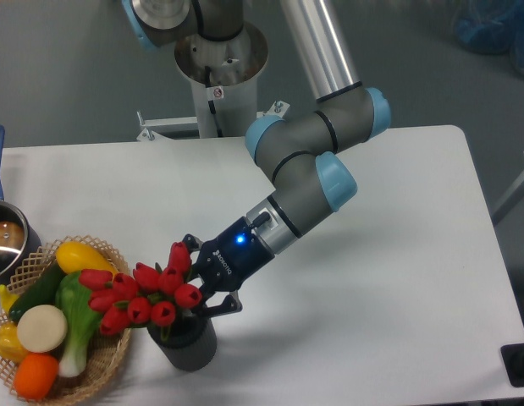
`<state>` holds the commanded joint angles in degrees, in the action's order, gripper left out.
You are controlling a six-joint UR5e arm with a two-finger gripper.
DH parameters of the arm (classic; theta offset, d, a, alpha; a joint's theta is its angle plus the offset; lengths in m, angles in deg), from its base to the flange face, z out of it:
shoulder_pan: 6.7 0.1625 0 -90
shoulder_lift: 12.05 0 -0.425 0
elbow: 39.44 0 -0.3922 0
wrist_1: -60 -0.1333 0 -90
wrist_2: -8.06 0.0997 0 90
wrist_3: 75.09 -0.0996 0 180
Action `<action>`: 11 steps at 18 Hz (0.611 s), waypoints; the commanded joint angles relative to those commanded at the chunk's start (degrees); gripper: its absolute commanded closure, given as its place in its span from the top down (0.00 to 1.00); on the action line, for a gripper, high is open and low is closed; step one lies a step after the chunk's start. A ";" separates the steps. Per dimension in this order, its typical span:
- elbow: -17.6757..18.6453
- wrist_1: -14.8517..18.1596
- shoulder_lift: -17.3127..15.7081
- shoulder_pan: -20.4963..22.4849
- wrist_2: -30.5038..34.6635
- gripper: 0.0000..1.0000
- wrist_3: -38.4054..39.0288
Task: Pick up the flowers from the vase
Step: 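Lift the gripped tulips up out of the black vase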
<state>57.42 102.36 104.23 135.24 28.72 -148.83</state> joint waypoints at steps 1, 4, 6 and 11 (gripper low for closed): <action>0.18 0.00 -0.27 0.00 -0.09 0.36 0.09; 0.18 0.00 -0.45 0.35 -1.40 0.36 0.70; 0.18 0.00 -0.45 0.70 -2.98 0.36 0.70; 0.09 0.00 -1.76 0.88 -4.66 0.36 1.14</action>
<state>57.51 102.36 102.47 136.12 24.06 -147.69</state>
